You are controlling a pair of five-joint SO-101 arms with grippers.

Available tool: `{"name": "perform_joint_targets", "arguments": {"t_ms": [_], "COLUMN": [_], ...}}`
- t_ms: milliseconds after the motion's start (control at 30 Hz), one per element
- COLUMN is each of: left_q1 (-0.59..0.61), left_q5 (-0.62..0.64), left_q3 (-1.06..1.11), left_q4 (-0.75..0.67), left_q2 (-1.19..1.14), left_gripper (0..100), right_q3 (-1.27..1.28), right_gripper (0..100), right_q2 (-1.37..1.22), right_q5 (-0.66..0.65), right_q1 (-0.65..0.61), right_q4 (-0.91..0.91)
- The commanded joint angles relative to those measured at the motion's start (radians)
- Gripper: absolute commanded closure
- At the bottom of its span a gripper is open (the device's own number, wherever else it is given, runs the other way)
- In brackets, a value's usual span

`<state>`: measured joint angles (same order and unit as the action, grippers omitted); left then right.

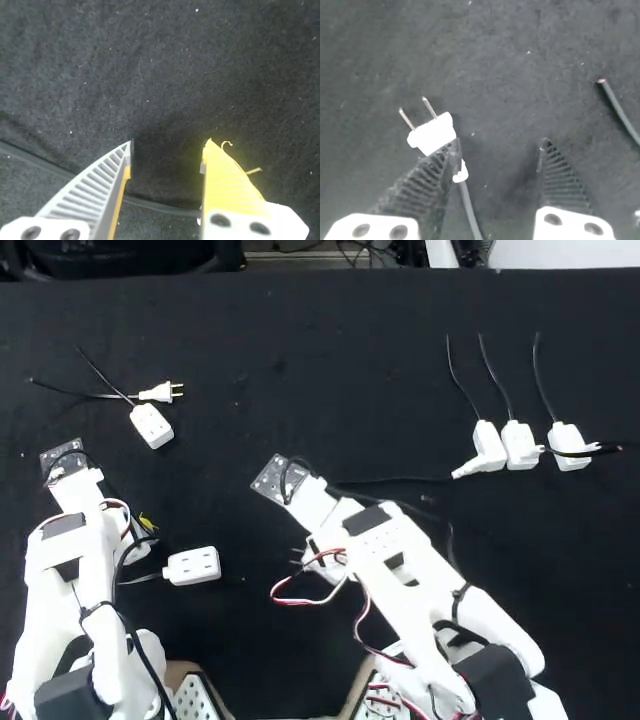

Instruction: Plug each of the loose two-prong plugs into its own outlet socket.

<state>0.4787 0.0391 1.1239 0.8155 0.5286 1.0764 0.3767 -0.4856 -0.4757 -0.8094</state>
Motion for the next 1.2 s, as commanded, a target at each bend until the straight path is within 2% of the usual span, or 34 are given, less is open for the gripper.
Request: {"name": "perform_joint_targets", "arguments": {"t_ms": [0, 200, 367, 500, 767, 967, 1167], "left_q1": [-0.001, -0.001, -0.001, -0.001, -0.001, -0.001, -0.001], "left_q5": [0.008, 0.008, 0.008, 0.008, 0.006, 0.006, 0.006], "left_q3": [-0.008, -0.008, -0.008, -0.007, -0.005, -0.005, -0.005], "left_q4": [-0.009, -0.009, -0.009, -0.009, -0.009, -0.009, -0.009], "left_q2": [0.023, 0.025, 0.025, 0.025, 0.025, 0.025, 0.025], "left_gripper": [77, 77, 77, 77, 77, 77, 77], "right_q3": [-0.039, 0.041, 0.136, 0.177, 0.176, 0.097, 0.071], "right_gripper": [75.1, 75.0, 75.1, 75.1, 75.1, 75.1, 75.1], "right_q2": [0.068, 0.271, 0.42, 0.424, 0.251, 0.162, 0.159], "right_q5": [0.011, 0.028, 0.029, 0.032, 0.023, 0.017, -0.048], "right_q1": [-0.028, -0.032, -0.123, -0.172, -0.109, -0.04, 0.032], "right_q4": [-0.098, -0.126, -0.118, -0.066, 0.083, 0.094, 0.091]}}
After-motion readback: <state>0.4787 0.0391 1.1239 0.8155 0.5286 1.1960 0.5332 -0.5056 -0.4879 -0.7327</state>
